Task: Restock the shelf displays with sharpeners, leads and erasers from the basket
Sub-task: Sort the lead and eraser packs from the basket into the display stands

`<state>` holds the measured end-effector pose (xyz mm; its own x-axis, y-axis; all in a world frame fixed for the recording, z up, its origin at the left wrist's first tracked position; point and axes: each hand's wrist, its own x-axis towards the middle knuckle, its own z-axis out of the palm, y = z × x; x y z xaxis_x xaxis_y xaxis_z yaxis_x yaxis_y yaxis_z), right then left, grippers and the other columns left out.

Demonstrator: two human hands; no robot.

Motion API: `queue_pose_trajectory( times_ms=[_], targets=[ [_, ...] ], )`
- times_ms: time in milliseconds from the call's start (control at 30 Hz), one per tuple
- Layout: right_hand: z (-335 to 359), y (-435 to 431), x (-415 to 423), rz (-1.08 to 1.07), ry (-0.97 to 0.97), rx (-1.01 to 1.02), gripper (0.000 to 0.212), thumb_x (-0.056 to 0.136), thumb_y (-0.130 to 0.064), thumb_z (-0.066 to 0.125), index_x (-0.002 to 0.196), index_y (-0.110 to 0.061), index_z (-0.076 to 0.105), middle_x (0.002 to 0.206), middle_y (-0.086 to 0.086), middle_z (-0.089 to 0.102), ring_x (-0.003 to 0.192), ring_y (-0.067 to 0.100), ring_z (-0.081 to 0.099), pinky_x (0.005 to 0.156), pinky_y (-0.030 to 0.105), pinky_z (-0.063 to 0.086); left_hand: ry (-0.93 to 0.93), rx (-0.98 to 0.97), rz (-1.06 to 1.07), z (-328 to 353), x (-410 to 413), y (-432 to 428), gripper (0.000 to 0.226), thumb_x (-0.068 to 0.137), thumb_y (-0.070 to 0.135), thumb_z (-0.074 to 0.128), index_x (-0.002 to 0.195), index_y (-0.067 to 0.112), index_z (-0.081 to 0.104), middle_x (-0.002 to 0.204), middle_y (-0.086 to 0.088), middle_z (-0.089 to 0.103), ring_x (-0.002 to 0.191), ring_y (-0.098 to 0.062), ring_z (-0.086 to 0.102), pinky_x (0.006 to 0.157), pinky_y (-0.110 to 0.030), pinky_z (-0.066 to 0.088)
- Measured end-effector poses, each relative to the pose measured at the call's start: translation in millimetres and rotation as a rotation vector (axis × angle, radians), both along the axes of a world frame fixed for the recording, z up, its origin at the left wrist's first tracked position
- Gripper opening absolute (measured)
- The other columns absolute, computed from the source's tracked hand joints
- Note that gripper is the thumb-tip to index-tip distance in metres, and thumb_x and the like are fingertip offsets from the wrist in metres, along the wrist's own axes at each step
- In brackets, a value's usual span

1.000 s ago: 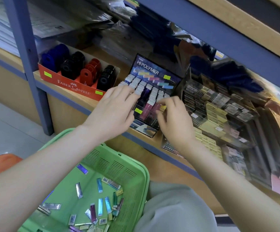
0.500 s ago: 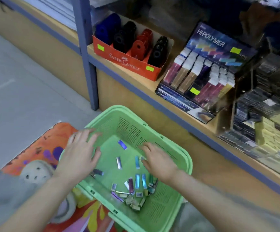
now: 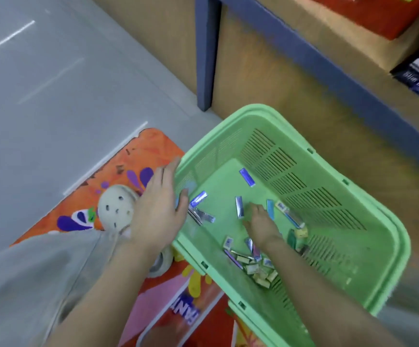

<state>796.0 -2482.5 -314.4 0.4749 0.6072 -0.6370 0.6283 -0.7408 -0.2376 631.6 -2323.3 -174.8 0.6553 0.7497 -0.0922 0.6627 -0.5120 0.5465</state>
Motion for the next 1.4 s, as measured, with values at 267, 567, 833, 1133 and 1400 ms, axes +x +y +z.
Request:
queue_pose_trajectory(
  times_ms=[267, 567, 833, 1133, 1400],
  targets=[
    [-45, 32, -12, -0.211, -0.042, -0.037, 0.033, 0.089, -0.018, 0.057, 0.115, 0.001, 0.045, 0.12, 0.019, 0.05, 0.111, 0.034, 0.051, 0.09, 0.039, 0.039, -0.024, 0.045, 0.069, -20, -5, 0, 0.055, 0.087, 0.037, 0.037, 0.139, 0.017, 0.037, 0.12, -0.004, 0.054, 0.106, -0.013, 0.044, 0.072, -0.021, 0.029],
    [38, 39, -22, -0.406, 0.308, 0.565, 0.021, 0.088, -0.006, 0.062, 0.103, -0.013, 0.049, 0.09, -0.005, 0.059, 0.078, 0.007, 0.056, 0.068, 0.006, 0.041, -0.271, -0.027, -0.007, -18, 10, -25, 0.038, 0.091, 0.02, 0.043, 0.127, 0.01, 0.044, 0.118, -0.005, 0.047, 0.112, -0.016, 0.042, 0.1, -0.019, 0.028],
    [120, 27, -31, -0.164, 0.387, 0.887, 0.03, 0.084, -0.009, 0.068, 0.102, -0.023, 0.049, 0.091, -0.018, 0.06, 0.082, 0.004, 0.06, 0.073, 0.009, 0.044, -0.41, -0.691, 0.288, -13, 50, -62, 0.016, 0.1, 0.02, 0.043, 0.099, 0.013, 0.057, 0.1, -0.006, 0.059, 0.094, -0.011, 0.055, 0.086, -0.023, 0.041],
    [17, -52, 35, -0.094, 0.369, 0.024, 0.059, 0.087, -0.027, 0.066, 0.138, -0.016, 0.039, 0.142, -0.001, 0.046, 0.128, 0.017, 0.045, 0.106, 0.032, 0.037, -0.435, -0.845, 0.405, -19, 42, -60, 0.025, 0.102, 0.018, 0.036, 0.089, 0.024, 0.057, 0.083, -0.003, 0.061, 0.077, -0.019, 0.061, 0.076, -0.03, 0.05],
    [-14, -66, 38, 0.167, 0.148, -0.134, 0.083, 0.078, -0.027, 0.076, 0.145, -0.012, 0.028, 0.14, 0.005, 0.035, 0.132, 0.02, 0.032, 0.115, 0.033, 0.024, -0.413, -0.881, 0.401, -24, 50, -69, 0.025, 0.102, 0.019, 0.036, 0.09, 0.026, 0.057, 0.082, -0.002, 0.062, 0.077, -0.019, 0.062, 0.082, -0.038, 0.052]
  ],
)
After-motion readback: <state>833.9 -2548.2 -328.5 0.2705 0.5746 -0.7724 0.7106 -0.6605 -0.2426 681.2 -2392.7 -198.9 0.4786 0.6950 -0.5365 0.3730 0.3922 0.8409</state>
